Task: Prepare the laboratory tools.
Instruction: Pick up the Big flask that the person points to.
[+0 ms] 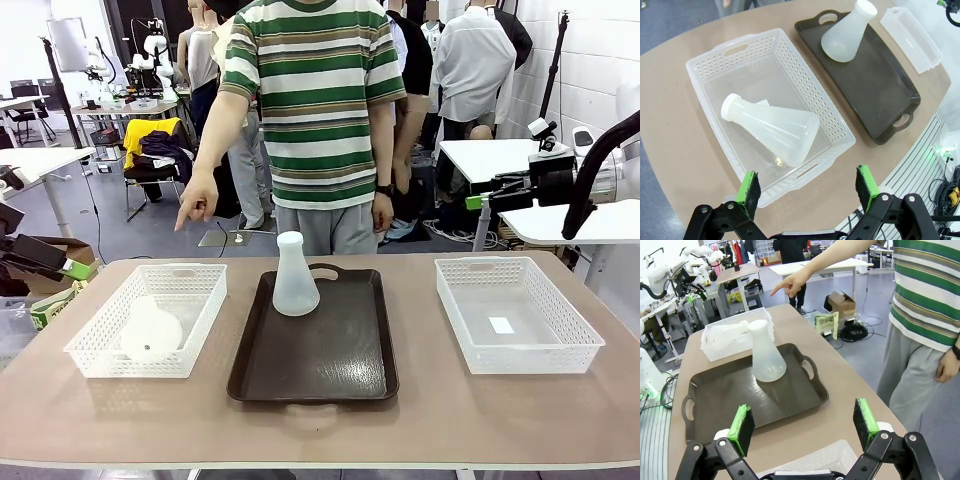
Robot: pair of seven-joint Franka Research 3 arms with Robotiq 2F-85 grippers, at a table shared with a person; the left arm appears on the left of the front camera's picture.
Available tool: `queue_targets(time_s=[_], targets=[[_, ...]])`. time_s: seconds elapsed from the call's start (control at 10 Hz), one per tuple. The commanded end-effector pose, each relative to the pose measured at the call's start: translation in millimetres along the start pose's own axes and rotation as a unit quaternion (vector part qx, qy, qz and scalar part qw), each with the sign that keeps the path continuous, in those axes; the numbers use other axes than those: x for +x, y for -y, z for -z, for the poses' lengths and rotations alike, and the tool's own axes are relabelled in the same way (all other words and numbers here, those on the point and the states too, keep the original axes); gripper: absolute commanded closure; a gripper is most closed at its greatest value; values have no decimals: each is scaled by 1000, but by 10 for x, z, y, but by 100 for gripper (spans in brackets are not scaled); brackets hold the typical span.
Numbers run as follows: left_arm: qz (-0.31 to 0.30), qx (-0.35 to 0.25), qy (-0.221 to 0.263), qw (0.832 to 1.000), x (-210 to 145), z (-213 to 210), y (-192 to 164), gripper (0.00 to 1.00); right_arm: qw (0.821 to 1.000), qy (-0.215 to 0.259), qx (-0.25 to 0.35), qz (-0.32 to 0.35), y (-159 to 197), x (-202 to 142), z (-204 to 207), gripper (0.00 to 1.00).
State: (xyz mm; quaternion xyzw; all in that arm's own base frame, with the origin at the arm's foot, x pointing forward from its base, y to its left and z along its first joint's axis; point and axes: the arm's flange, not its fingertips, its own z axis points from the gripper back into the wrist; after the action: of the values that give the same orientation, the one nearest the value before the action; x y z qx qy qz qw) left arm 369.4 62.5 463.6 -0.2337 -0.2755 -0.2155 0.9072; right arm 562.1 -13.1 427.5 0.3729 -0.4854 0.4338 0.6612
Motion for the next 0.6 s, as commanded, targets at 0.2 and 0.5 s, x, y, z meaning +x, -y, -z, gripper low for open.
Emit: queue_targets(time_s=[0.2,0.5], targets=[[9,-9,6,1000,-34,11,-25,0,1000,-7,0,-4,-12,17,0,0],[9,-9,6,1000,-34,11,-25,0,1000,-7,0,-4,-12,17,0,0]])
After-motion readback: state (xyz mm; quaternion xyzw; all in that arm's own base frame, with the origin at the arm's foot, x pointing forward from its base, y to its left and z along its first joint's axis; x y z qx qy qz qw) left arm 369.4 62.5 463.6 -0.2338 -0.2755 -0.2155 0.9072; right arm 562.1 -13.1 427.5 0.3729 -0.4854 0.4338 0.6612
